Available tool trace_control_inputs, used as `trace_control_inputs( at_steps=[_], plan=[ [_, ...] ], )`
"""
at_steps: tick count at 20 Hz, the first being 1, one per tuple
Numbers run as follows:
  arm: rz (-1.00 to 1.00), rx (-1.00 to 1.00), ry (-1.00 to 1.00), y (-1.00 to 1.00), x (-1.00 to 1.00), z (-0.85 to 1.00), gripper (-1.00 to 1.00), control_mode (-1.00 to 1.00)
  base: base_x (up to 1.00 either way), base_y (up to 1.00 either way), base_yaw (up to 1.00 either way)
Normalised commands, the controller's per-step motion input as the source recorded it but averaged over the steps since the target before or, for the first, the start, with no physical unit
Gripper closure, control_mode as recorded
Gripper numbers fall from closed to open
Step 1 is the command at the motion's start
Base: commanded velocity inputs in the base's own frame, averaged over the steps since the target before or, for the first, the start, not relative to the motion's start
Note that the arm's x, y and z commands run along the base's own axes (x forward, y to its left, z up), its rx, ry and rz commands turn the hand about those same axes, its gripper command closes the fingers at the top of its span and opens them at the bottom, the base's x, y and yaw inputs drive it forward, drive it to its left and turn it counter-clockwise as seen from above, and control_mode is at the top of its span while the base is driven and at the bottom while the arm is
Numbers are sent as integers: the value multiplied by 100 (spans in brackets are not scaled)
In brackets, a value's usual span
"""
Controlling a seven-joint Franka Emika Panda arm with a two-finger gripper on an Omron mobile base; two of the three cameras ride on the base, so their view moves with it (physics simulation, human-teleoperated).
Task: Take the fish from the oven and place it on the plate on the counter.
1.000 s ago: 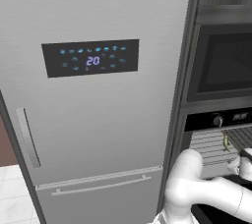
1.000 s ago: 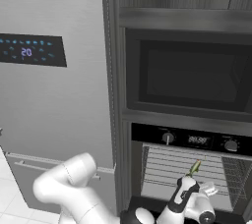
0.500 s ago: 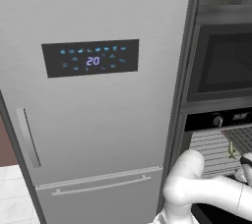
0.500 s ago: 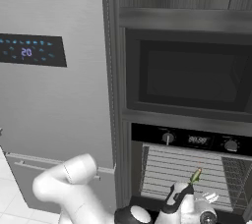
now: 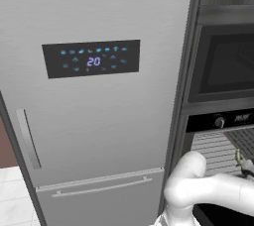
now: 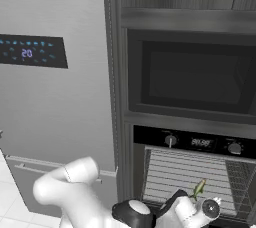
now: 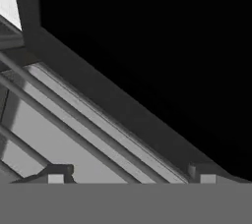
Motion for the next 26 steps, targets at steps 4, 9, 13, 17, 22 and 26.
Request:
trace_control_inputs(
  at_steps=[4, 9, 13, 17, 22, 26],
  plan=[
    [3, 0, 33, -21, -72, -23, 100, -100, 0, 0, 0],
    [5, 0, 30, -22, -92, -26, 100, -100, 0, 0, 0],
    [6, 0, 29, -24, -98, -28, 100, -100, 0, 0, 0],
    [7, 0, 26, -21, -100, -28, 100, -100, 0, 0, 0],
    [7, 0, 23, -16, -97, -19, 100, -100, 0, 0, 0],
    [3, 3, -13, -3, -77, 13, 100, -100, 0, 0, 0]
  ],
)
